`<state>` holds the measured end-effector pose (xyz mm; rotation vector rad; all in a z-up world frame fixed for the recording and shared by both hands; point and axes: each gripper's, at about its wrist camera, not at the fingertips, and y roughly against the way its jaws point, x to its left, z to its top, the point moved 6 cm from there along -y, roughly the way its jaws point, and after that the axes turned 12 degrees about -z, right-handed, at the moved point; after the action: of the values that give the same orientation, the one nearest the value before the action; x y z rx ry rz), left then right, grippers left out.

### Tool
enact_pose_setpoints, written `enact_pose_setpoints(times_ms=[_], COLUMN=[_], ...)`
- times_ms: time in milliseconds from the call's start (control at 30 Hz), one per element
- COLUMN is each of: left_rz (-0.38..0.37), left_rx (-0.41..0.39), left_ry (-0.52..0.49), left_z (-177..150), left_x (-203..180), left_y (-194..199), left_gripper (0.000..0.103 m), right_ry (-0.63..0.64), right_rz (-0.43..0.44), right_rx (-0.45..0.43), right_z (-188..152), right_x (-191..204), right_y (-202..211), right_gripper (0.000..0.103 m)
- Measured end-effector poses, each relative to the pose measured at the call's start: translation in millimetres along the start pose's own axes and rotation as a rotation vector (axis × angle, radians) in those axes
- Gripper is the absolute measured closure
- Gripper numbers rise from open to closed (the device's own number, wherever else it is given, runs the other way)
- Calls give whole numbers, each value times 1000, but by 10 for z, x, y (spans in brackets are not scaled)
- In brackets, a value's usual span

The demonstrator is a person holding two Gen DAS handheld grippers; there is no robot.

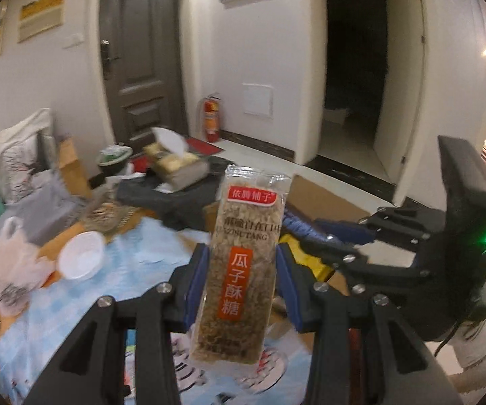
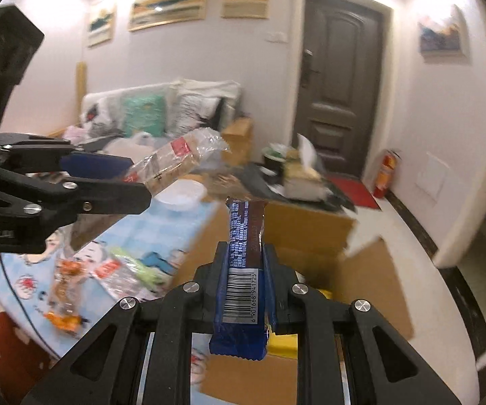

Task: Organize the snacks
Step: 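Drop the chocolate bar and sesame bar into the box with both grippers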

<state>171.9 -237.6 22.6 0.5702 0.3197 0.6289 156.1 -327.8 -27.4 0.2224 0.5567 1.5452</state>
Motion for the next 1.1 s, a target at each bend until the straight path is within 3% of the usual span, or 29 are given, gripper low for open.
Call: enact_pose_setpoints(times_ms=[200, 533, 667, 833, 1100], left_rz=[-56, -47, -49, -31, -32], left_rx=[94, 251, 267, 245, 206], left_ry=[16, 41, 57, 58, 72], left_z=[152, 53, 7, 32, 40], left_x=[-124, -18, 13, 67, 109], left_y=[-681, -1408, -1476, -1422, -1184], left_gripper=[65, 65, 65, 47, 45], right_ry=[-51, -55, -53, -51, -59], right_rz=[-29, -24, -26, -16, -13], right_rx=[79, 150, 175, 189, 181], right_z=[-224, -392, -423, -453, -446], right_x=[-493, -734, -767, -737, -716], right_y=[-356, -766, -887, -929, -819], right_gripper=[89, 89, 88, 84, 77])
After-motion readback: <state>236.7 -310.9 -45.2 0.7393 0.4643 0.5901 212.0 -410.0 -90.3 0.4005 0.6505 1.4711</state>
